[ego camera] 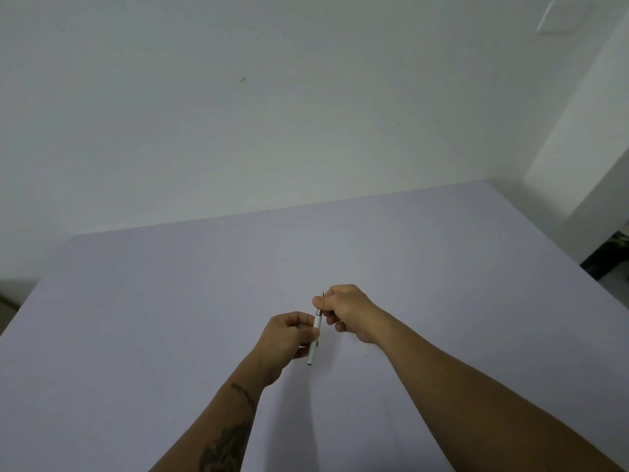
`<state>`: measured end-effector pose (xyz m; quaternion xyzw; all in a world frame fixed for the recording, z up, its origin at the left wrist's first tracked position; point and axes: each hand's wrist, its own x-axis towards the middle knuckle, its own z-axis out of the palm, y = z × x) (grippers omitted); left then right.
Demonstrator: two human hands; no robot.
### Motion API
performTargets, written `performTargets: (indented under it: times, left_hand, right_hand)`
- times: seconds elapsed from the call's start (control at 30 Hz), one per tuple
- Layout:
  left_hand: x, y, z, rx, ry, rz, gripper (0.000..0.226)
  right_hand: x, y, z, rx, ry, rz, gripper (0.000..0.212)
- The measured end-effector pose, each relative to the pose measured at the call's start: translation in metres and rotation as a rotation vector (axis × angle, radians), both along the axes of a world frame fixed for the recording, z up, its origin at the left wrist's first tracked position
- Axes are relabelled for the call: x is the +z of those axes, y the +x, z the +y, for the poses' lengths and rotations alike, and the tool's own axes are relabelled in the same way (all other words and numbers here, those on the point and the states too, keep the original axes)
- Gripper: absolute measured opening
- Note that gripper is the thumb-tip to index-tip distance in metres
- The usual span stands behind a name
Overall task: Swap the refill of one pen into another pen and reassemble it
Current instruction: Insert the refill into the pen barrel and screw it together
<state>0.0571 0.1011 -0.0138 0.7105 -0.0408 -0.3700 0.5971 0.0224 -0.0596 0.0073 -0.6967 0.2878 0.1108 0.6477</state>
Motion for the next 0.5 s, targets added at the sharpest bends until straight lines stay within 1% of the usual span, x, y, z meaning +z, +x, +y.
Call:
performTargets:
  times: [0.07,0.17,0.2,0.37,0.5]
  left_hand:
    - [-0.0007,0.0004,0.0014,0.011,0.002,0.008,0.010]
    - [-0.0004,0.0016,0.0026,0.021,-0.003,0.020,0.011]
    - [-0.0003,0.0019,0.0029,0.022,-0.005,0.020,0.011]
    - [-0.0009,0.0008,0.0024,0.015,-0.008,0.008,0.011]
    - [-0.0038,-0.0018,0.0023,0.014,0.004,0.007,0.011]
  right_hand:
    - [0.0001,-0.0002,-0.0011,0.014,0.028,0.011,0.014]
    - [0.0025,0.0000,-0.0046,0.016,0.155,0.006,0.017]
    - [0.0026,0.0005,-0.0054,0.018,0.164,-0.003,0.017]
    - [0.0005,0.0006,-0.0006,0.014,0.035,-0.025,0.008]
    - [-0.0017,-0.0024,0.0017,0.020,-0.022,-0.020,0.011]
